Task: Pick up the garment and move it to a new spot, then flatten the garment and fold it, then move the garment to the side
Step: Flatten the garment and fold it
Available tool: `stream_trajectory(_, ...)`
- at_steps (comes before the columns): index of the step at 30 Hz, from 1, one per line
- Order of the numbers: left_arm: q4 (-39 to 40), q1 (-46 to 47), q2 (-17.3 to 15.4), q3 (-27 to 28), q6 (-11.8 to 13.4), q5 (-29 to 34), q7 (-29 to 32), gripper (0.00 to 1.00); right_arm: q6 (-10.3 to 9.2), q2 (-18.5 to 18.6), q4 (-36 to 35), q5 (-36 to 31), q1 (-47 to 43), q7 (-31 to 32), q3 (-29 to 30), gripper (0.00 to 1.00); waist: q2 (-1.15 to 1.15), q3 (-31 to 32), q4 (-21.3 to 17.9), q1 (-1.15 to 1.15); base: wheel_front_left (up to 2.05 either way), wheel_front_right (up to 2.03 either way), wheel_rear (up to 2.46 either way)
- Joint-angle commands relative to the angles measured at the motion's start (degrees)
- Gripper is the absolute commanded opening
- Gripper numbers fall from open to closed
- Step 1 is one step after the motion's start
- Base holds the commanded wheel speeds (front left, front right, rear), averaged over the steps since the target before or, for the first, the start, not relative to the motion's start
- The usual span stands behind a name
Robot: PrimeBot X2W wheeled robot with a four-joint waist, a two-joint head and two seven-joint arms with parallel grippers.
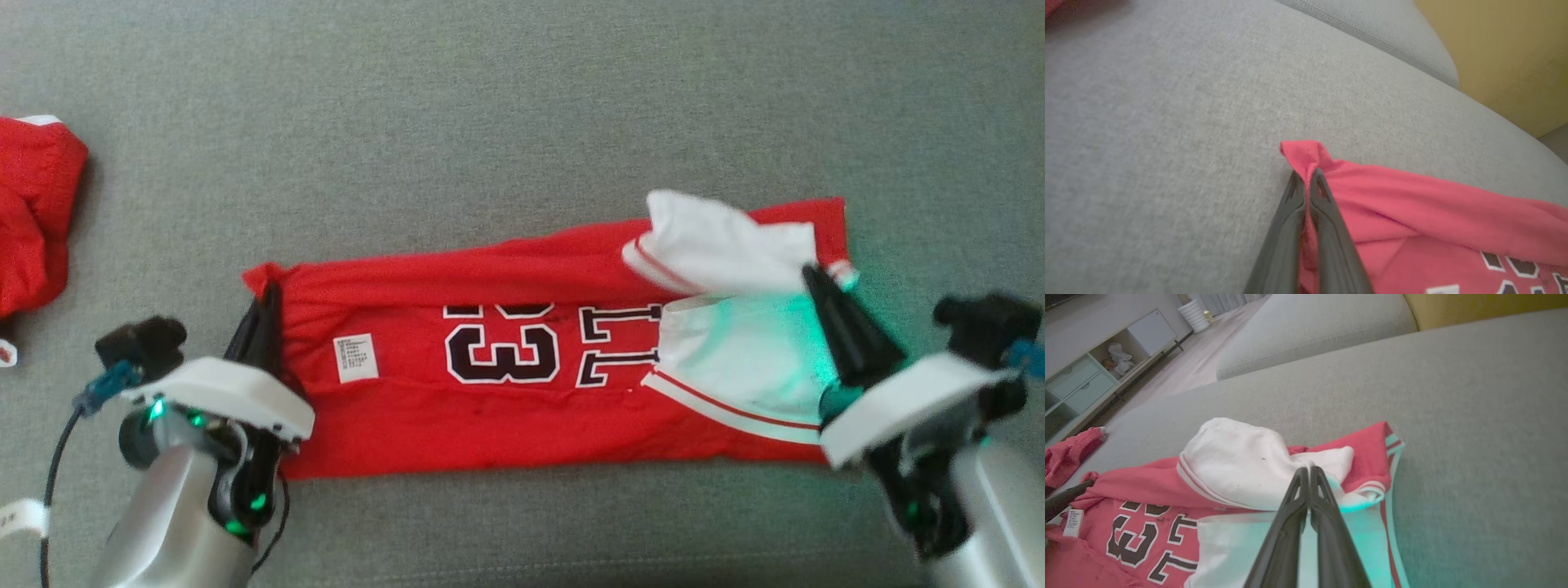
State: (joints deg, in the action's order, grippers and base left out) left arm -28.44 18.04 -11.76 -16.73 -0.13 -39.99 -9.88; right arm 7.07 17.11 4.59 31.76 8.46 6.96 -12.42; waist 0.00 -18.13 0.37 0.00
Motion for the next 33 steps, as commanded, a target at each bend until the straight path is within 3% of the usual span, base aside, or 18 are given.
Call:
stream_trajectory(1, 2.01, -0.2, -2.22, 2.43, 0.53, -0.44, 0.26, 0.0, 0.42, -0.05, -2.41, -0.6, -1.51, 0.21, -0.24, 0.0, 0.0, 0.02, -0.05, 0.0, 0.0, 0.0, 0.0)
stream_trajectory(4, 3.66, -2.45, -2.34, 2.38, 1.36, -0.88, 1.24, 0.0, 0.42, -1.45, -3.49, -1.63, -4.47, 1.49, 0.22, 0.0, 0.0, 0.08, -0.23, 0.0, 0.0, 0.0, 0.0)
stream_trajectory(5, 4.11, -3.13, -2.3, 2.33, 1.66, -1.02, 1.56, 0.12, 0.42, -1.84, -3.46, -1.99, -5.35, 2.22, 0.24, 0.24, 0.0, 0.16, -0.28, 0.0, 0.0, 0.0, 0.0)
stream_trajectory(6, 4.44, -3.8, -2.32, 2.18, 1.92, -1.09, 1.98, 0.47, 0.42, -2.24, -3.39, -2.27, -6.12, 2.91, 0.31, 0.72, 0.0, 0.22, -0.33, 0.0, 0.0, 0.0, 0.0)
stream_trajectory(7, 4.87, -4.33, -2.34, 2.09, 2.14, -1.06, 2.04, 1.0, 0.42, -2.74, -3.49, -2.37, -6.69, 3.17, 0.55, 1.0, 0.0, 0.29, -0.34, 0.0, 0.0, 0.0, 0.0)
stream_trajectory(13, 6.91, -7.71, -3.13, 0.74, 4.23, 1.31, 1.14, 1.0, 0.42, -4.62, -4.71, -4.26, -9.62, 3.62, 1.88, 1.0, 0.0, 1.56, -0.34, 0.0, 0.0, 0.0, 0.0)
stream_trajectory(17, 9.02, -10.47, -3.92, 0.02, 5.95, 3.76, -1.08, 1.0, 0.42, -5.51, -7.84, -6.56, -10.9, 0.6, 3.12, 1.0, 0.0, 3.23, -0.53, 0.0, 0.0, 0.0, 0.0)
stream_trajectory(25, 19.18, -15.05, -4.41, 0.49, 11.64, 10.29, -4.55, 1.0, 0.42, -7.29, -13.99, -12.75, -10.7, -5.95, 7.41, 1.0, 0.0, 7.24, -0.75, 0.0, 0.0, 0.0, 0.0)
stream_trajectory(33, 27.73, -16.82, -4.88, 0.2, 13.31, 14.99, -5.0, 1.0, 0.42, -7.63, -16.44, -16.19, -10.46, -6.46, 8.92, 1.0, 0.0, 10.28, -0.73, 0.0, 0.0, 0.0, 0.0)
